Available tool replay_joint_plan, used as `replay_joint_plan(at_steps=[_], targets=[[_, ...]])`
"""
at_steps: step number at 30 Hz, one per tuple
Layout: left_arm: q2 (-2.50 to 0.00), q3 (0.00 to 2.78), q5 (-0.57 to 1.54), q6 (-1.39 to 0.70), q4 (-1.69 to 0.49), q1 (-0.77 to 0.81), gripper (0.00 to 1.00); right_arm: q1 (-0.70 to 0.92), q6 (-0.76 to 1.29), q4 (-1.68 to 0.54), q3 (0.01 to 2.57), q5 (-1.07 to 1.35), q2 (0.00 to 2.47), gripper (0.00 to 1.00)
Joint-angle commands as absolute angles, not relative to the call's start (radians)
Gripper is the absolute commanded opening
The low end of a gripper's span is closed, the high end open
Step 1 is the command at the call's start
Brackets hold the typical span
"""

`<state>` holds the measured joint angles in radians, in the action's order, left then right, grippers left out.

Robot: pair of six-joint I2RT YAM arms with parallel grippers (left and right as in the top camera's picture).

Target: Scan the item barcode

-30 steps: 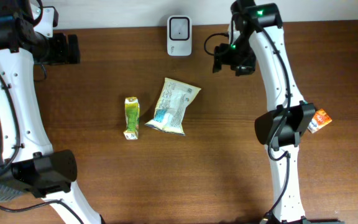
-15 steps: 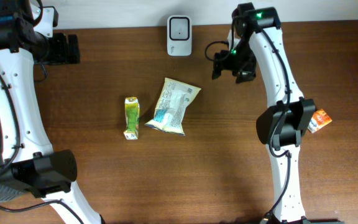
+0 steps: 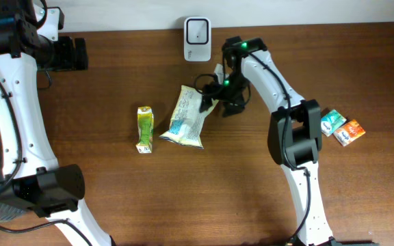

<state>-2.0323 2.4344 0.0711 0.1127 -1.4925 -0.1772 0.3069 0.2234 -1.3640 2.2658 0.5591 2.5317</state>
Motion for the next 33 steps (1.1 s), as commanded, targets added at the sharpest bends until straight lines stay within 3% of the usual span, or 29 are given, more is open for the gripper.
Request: replay_joint_plan(at_steps=[1,3,5,7,8,10,12,15,22,28,33], targets=[[-2.033,2.435,0.074,0.126,-1.491,-0.184,0.99,0.339,0.397,-1.251,2.213,0.495,2.510,0.82],[-2.033,2.435,0.074,0.126,-1.491,-0.184,0.99,0.355,0.463,-1.205,2.165,0.429,2.510,0.78],[-2.033,2.435,0.074,0.126,-1.491,-0.184,0.99,0.362,0.478,-1.183,2.131,0.395,2.510,0.66],[-2.033,2.435,0.074,0.126,-1.491,-0.184,0.99,0.358,0.481,-1.174,2.123,0.345,2.510,0.35],[-2.033,2.435,0.074,0.125,-1.491,-0.184,0.99,0.356,0.480,-1.172,2.125,0.340,2.510,0.26],[-2.033,2.435,0.074,0.126,-1.491,-0.184,0.99,0.346,0.435,-1.170,2.141,0.335,2.507,0.11],[-2.033,2.435,0.074,0.126,-1.491,-0.184,0.99,0.337,0.366,-1.181,2.170,0.327,2.493,0.04],[-2.033,2.435,0.075,0.126,-1.491,-0.184,0.99,0.332,0.318,-1.281,2.250,0.167,2.442,0.04],[-2.033,2.435,0.074,0.126,-1.491,-0.184,0.99,0.405,0.298,-1.699,2.505,-0.717,2.400,0.04],[-2.033,2.435,0.074,0.126,-1.491,-0.184,0.99,0.493,0.039,-1.602,2.479,-0.798,2.499,0.04],[-2.033,2.435,0.074,0.126,-1.491,-0.184,0.99,0.610,0.003,-1.614,2.476,-0.955,2.627,0.04]])
